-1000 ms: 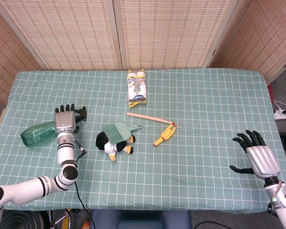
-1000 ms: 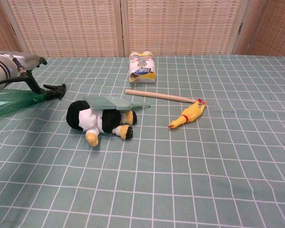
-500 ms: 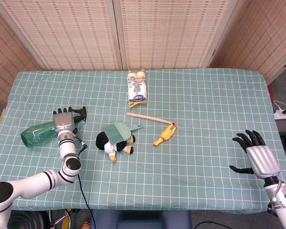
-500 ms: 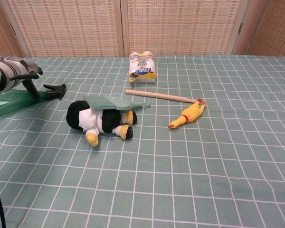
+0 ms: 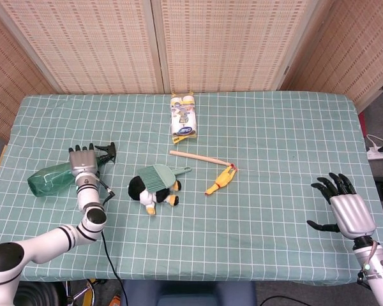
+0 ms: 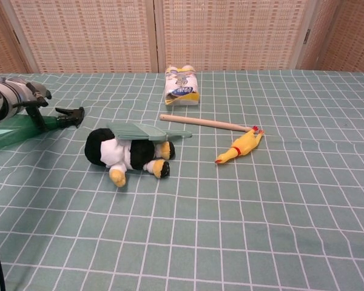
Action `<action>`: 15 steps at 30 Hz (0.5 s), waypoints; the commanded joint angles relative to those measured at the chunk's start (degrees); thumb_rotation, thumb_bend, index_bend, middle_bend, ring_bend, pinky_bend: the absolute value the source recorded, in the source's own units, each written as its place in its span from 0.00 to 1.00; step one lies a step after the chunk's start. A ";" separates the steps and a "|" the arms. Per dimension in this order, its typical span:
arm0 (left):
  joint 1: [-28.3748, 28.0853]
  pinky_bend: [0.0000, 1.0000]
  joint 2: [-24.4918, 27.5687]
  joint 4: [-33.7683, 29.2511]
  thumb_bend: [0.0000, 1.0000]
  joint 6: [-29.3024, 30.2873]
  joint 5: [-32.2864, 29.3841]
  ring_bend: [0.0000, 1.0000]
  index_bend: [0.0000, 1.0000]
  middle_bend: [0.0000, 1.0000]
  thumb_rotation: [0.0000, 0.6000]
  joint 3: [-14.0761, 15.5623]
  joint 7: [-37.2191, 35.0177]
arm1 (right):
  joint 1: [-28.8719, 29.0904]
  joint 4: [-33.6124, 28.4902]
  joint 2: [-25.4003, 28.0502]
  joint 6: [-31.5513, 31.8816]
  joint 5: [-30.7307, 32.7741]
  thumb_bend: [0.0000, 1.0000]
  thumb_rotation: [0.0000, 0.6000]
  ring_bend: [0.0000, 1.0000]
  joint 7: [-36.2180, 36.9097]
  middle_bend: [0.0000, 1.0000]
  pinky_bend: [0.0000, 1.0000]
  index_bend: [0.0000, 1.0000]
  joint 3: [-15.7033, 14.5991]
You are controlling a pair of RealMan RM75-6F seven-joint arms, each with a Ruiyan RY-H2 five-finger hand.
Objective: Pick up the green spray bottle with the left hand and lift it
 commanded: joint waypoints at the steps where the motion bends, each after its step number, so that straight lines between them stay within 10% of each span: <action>1: 0.10 0.12 -1.27 2.81 0.28 -1.94 0.76 0.07 0.00 0.16 1.00 0.76 -0.31 | -0.07 0.33 -0.25 0.37 -0.37 0.00 1.00 0.00 0.27 0.14 0.00 0.23 0.02; 15: -0.07 0.20 -4.47 9.66 0.28 -3.88 -0.42 0.17 0.19 0.24 1.00 1.01 3.32 | 0.06 0.62 -0.55 0.40 -0.59 0.00 1.00 0.00 0.26 0.15 0.00 0.23 0.06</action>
